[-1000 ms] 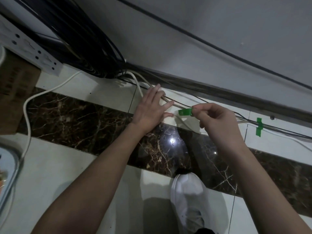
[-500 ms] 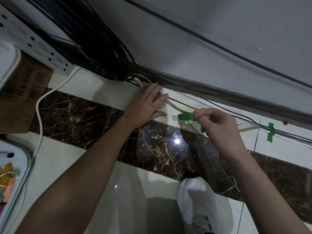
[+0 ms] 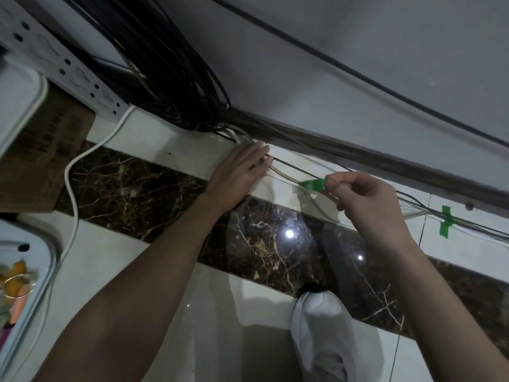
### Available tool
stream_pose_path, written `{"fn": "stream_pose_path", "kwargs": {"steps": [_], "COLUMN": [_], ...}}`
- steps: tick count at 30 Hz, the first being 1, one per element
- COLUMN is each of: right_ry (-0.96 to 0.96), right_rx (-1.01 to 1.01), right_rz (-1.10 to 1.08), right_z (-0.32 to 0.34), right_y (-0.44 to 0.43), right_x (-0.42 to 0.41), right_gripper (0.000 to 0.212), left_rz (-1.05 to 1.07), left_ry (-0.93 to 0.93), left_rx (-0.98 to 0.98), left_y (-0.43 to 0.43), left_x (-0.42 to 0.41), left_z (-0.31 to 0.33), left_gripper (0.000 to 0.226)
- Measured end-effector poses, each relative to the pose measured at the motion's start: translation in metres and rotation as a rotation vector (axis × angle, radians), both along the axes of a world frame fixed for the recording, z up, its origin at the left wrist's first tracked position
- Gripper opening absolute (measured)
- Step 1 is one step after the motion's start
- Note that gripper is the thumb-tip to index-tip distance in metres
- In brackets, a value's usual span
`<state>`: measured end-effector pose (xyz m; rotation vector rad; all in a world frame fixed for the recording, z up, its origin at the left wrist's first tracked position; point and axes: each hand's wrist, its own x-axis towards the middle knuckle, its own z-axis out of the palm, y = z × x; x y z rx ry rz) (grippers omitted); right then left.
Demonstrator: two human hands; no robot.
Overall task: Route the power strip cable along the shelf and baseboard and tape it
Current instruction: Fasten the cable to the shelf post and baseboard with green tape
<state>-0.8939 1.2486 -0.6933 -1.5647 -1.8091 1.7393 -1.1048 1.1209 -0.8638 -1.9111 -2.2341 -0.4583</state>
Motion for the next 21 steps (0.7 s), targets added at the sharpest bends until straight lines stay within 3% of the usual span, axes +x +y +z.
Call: {"fn": "stream_pose_path", "kwargs": {"steps": [3, 8, 21], "right_ry": [0.005, 0.022, 0.019], "right_rx": [-0.009, -0.026, -0.035], "right_rz": [0.0, 0.02, 0.066], "right_z": [-0.001, -0.004, -0.023], "right_y": [-0.001, -0.005, -0.004], "right_x": [-0.003, -0.009, -0.01], "right_gripper": [0.008, 0.008, 0.011], "left_rz": [-0.012, -0.007, 0.142], "left_ry": [0.082, 0.122, 0.227], "left_rx": [-0.101, 0.069, 0.171], "left_y": [-0.005, 0.001, 0.009], "left_x": [-0.01, -0.013, -0.008], "left_z": [0.005, 0.008, 0.009], "left_gripper": [0.058, 0.026, 0.036]}}
